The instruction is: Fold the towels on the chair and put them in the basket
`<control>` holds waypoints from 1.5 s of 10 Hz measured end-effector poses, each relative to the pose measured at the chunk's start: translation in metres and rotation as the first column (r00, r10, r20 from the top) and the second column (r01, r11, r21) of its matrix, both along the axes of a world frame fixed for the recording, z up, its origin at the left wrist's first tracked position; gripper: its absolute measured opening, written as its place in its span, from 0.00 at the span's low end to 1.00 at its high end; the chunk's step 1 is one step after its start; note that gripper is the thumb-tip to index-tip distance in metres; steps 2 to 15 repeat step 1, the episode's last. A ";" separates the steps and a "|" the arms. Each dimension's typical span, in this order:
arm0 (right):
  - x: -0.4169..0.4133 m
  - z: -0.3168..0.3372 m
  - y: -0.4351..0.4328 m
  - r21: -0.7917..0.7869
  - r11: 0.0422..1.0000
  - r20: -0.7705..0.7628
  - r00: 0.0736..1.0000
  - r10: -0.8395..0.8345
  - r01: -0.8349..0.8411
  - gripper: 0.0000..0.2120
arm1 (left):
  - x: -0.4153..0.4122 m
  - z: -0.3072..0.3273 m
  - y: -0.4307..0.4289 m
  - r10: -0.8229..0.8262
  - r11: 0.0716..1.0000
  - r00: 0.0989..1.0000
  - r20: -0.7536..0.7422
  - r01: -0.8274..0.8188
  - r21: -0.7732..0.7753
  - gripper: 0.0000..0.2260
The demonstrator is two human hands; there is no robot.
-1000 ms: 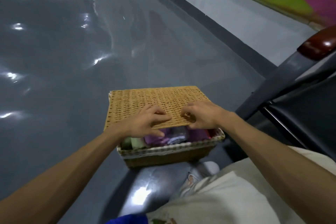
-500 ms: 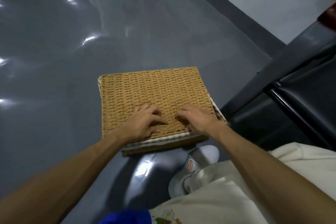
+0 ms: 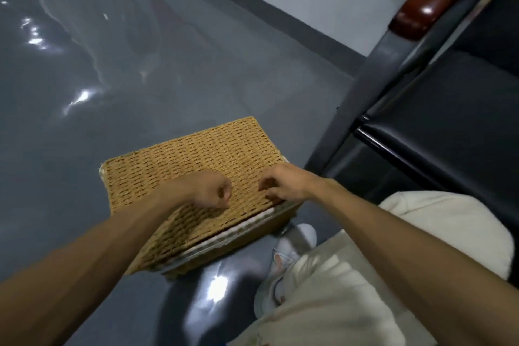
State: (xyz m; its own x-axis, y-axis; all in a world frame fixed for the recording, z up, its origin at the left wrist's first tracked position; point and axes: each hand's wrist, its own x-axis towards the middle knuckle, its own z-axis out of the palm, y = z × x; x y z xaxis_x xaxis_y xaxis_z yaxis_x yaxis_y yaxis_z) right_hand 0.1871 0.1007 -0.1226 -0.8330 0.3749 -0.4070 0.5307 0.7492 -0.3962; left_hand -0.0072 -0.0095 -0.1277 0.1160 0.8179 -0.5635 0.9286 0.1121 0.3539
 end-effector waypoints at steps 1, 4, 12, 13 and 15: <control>0.022 0.026 0.013 0.101 0.987 0.011 0.991 -0.130 0.128 0.11 | 0.016 0.031 0.042 -0.117 0.993 0.990 -0.078 0.118 0.013 0.09; 0.022 0.026 0.013 0.101 0.987 0.011 0.991 -0.130 0.128 0.11 | 0.016 0.031 0.042 -0.117 0.993 0.990 -0.078 0.118 0.013 0.09; 0.022 0.026 0.013 0.101 0.987 0.011 0.991 -0.130 0.128 0.11 | 0.016 0.031 0.042 -0.117 0.993 0.990 -0.078 0.118 0.013 0.09; 0.022 0.026 0.013 0.101 0.987 0.011 0.991 -0.130 0.128 0.11 | 0.016 0.031 0.042 -0.117 0.993 0.990 -0.078 0.118 0.013 0.09; 0.022 0.026 0.013 0.101 0.987 0.011 0.991 -0.130 0.128 0.11 | 0.016 0.031 0.042 -0.117 0.993 0.990 -0.078 0.118 0.013 0.09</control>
